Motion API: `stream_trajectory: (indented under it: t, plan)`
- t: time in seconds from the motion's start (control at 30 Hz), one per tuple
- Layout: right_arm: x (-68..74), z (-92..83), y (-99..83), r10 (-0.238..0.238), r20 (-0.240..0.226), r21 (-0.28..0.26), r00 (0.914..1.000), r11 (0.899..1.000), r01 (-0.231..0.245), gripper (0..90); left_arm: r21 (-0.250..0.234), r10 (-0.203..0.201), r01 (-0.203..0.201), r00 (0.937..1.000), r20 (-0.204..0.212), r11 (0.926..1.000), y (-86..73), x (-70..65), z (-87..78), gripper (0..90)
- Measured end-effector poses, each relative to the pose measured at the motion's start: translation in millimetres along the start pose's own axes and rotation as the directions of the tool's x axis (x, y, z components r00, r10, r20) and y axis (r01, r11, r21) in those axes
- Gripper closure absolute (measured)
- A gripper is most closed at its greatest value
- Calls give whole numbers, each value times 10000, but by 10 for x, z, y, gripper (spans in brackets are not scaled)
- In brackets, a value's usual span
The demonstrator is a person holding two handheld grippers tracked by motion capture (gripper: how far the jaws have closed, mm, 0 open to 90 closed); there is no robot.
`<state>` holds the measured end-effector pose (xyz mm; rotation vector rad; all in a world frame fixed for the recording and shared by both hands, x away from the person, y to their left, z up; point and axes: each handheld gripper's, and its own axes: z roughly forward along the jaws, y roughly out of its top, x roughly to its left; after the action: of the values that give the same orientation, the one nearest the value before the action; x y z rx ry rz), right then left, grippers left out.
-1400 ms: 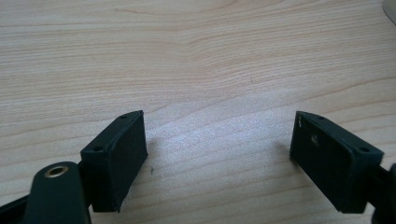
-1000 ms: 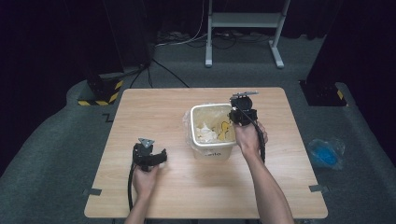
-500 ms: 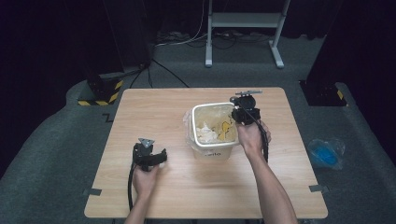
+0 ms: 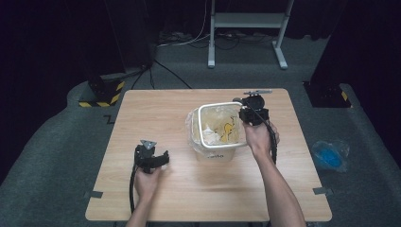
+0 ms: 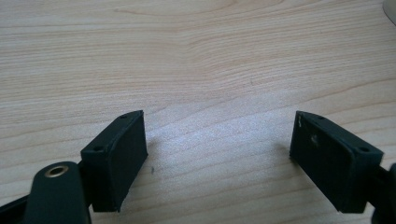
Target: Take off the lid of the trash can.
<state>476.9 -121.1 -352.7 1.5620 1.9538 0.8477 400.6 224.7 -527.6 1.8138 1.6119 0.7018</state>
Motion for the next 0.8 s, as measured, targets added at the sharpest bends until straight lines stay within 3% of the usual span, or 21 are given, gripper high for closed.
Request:
stream_trajectory:
  t: [0.43, 0.8]
  plan:
    - [-220, -111, -44, 274, -144, -119, 9995, 9995, -275, 797, 13, 25, -25, 10000, 12, 10000, -1, -1, -1, 189]
    - [-511, -199, -110, 731, -44, -114, 9973, 9973, -732, 801, 9, 30, -30, 10000, 22, 10000, -2, -1, -2, 191]
